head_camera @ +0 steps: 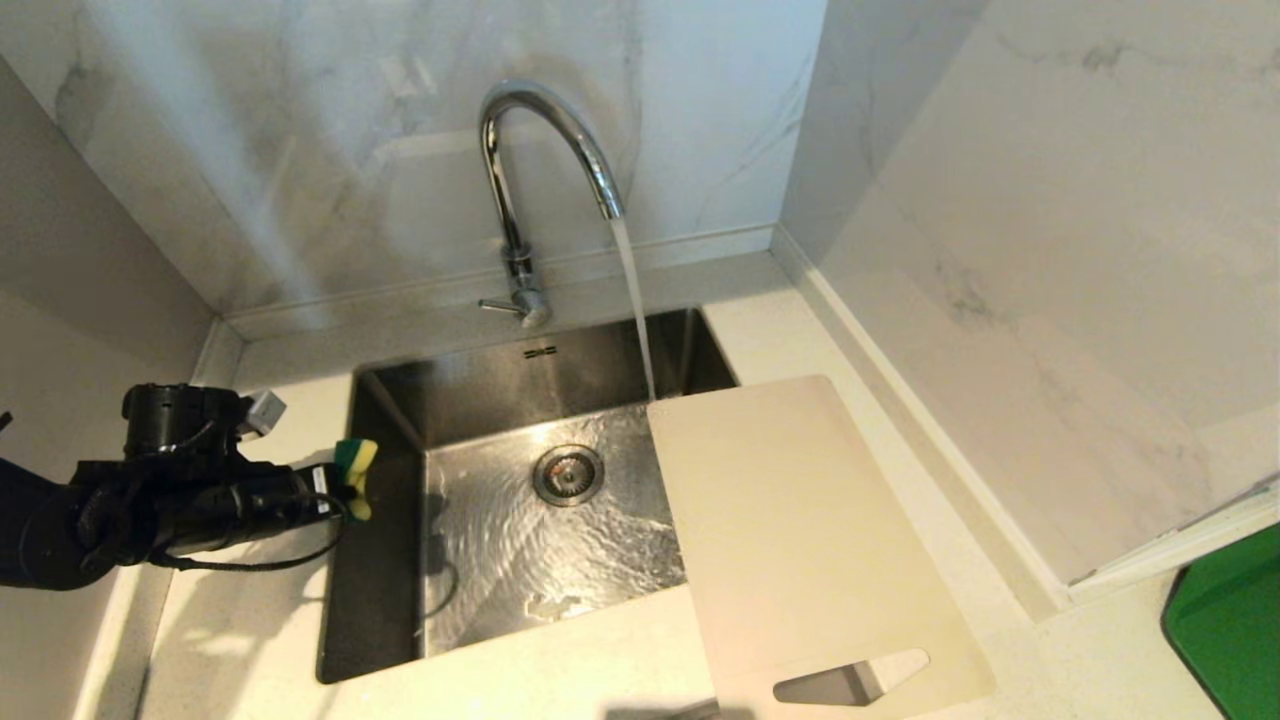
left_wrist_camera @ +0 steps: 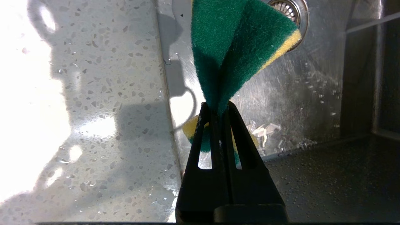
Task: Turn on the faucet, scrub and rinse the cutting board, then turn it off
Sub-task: Put down the cleaning cloth
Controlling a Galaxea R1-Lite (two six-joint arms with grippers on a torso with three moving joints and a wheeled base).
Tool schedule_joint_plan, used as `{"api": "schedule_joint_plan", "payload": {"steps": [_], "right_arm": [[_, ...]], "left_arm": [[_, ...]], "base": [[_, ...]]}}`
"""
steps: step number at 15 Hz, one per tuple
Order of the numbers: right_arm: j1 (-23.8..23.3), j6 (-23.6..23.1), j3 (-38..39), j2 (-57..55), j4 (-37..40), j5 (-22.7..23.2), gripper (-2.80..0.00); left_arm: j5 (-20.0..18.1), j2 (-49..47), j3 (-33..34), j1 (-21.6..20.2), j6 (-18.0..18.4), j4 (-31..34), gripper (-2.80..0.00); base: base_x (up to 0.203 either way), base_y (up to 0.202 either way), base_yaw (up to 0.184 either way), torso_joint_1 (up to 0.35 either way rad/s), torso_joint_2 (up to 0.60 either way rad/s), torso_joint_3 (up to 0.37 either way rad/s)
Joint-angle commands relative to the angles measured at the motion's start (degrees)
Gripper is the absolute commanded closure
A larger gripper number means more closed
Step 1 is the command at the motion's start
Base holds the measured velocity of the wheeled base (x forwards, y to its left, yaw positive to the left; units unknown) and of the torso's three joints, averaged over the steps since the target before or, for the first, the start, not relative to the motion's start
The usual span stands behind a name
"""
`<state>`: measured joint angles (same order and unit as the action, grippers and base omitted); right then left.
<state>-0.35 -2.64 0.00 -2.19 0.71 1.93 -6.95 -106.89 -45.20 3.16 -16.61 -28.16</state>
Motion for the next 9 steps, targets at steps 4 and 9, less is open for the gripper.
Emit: {"api": "schedule_joint_plan", "payload": {"steps": [4, 9], "right_arm": [[0.1, 0.4, 0.1, 2.2, 0.0, 0.0, 0.0], [0.0, 0.6, 0.1, 2.2, 0.0, -0.1, 0.0]], "left_arm": [[1.9, 0.2, -1.0, -0.6, 5.4, 2.5, 0.0], [5.1, 4.8, -3.4, -3.2, 13.2, 13.7, 0.0]], "base": [[0.0, 0.0, 0.0, 0.0, 0.0, 0.0], [0.0, 0.0, 0.0, 0.0, 0.0, 0.0]]}}
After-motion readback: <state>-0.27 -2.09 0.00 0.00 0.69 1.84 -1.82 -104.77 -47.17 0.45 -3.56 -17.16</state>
